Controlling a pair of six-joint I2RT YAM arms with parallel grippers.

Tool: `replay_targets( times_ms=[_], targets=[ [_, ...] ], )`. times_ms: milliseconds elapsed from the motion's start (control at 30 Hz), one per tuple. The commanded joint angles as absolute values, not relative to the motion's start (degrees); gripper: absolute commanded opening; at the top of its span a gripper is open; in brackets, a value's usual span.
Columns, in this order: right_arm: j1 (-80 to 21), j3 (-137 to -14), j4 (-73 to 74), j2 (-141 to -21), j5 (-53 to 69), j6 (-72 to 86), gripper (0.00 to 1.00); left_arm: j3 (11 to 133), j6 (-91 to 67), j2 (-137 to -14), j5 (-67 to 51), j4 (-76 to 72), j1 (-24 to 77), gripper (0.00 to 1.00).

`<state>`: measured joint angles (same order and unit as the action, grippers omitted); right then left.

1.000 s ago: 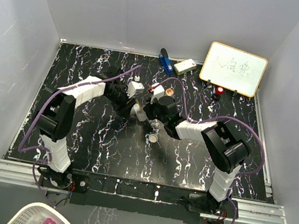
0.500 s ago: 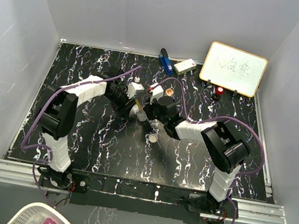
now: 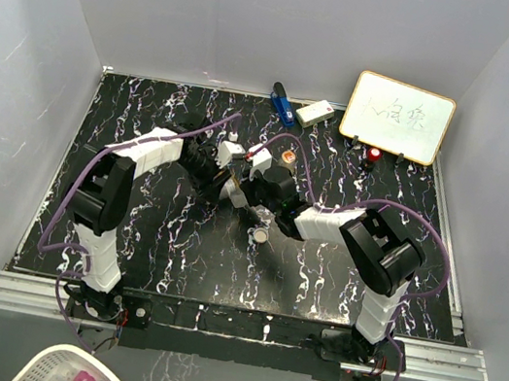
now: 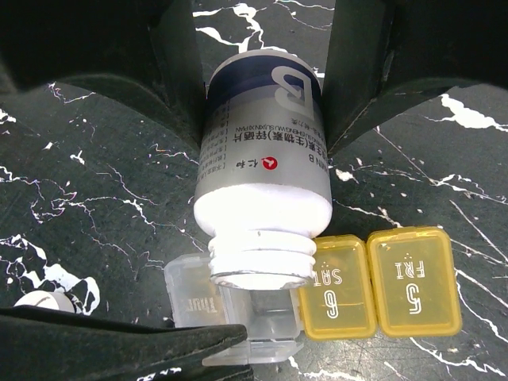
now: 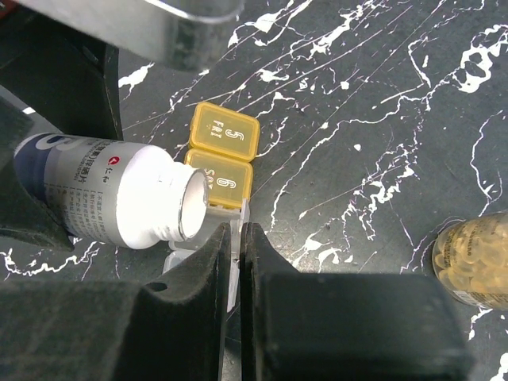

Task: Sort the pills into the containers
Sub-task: Pour the pill into the pill container.

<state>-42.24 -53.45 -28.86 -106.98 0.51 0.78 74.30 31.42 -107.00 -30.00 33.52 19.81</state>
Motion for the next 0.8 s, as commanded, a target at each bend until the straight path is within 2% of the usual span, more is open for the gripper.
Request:
replay_targets(
  times_ms=[0,700,733,767],
  targets=[
    [-42.9,-53.7,-31.2,-105.2,-1.7,-0.6,0.00,76.0,30.7,-107.6,-29.4,35.9,19.7,0.00],
    [-42.7,-54.1,-32.5,-106.7,-2.4,3.7,0.00,79.8,29.6,-113.9,-28.7,43.4,19.9,0.00],
    [-42.8,-54.2,-32.6,-106.9,-2.4,4.1,0.04,79.9,29.7,-113.9,-28.7,43.3,19.9,0.00],
    [-42.8,-54.2,-32.6,-107.1,-2.7,4.4,0.14,79.8,29.7,-113.9,-28.7,43.2,19.9,0.00]
  ],
)
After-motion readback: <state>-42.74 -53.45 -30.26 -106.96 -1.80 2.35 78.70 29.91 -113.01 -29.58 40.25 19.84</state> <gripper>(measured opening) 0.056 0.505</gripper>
